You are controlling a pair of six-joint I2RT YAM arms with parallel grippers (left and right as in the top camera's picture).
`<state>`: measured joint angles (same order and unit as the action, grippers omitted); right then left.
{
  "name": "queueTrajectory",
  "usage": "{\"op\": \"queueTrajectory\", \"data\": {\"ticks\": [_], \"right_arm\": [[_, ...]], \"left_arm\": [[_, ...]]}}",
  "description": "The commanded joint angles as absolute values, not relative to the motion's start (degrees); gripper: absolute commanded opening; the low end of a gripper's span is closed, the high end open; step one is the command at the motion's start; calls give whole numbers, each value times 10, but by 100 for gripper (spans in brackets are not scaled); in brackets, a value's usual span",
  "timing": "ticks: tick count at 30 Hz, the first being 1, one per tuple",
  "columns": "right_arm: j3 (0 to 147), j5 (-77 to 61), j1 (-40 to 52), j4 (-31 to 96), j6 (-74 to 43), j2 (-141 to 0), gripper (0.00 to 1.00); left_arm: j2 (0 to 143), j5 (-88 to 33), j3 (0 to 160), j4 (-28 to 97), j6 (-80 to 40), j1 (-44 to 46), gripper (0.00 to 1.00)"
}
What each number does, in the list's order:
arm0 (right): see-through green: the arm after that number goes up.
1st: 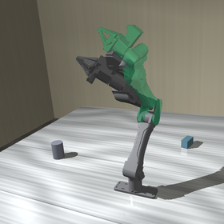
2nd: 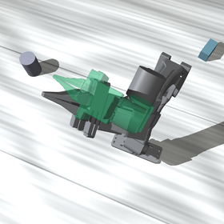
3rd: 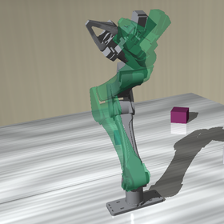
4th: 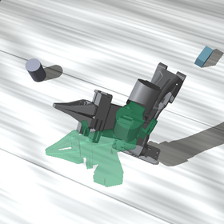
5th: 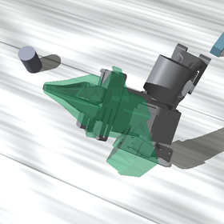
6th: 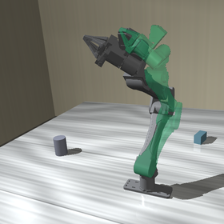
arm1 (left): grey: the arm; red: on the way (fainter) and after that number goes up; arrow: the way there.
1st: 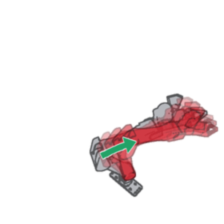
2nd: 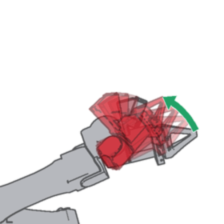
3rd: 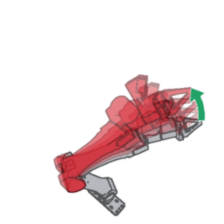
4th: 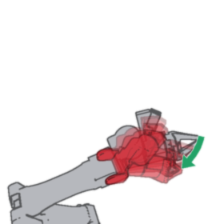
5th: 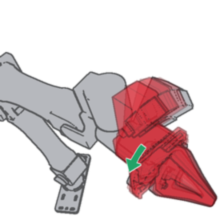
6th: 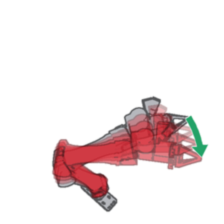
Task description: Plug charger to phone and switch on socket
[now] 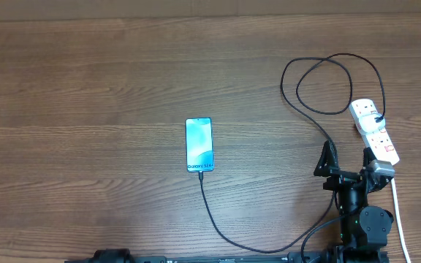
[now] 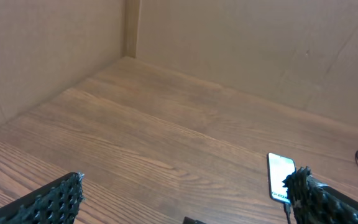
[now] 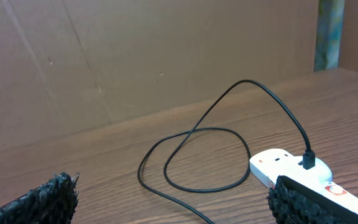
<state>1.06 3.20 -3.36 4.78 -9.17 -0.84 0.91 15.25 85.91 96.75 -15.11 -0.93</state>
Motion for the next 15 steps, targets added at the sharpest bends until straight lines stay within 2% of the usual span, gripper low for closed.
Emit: {"op": "queueTrajectory", "data": {"ticks": [1,6,9,15], "right_arm": [[4,30,-36,46,-89,-2,100],[4,30,-36,46,-89,-2,100],[4,30,-36,46,-89,-2,100],[4,30,-36,46,-89,-2,100]], "left_arm": [[3,124,854,959,-166,-4,100],[3,79,789,882,-176,8,100],[3,77,688,808,-176,4,100],[3,37,458,553,-176,3,100]]}}
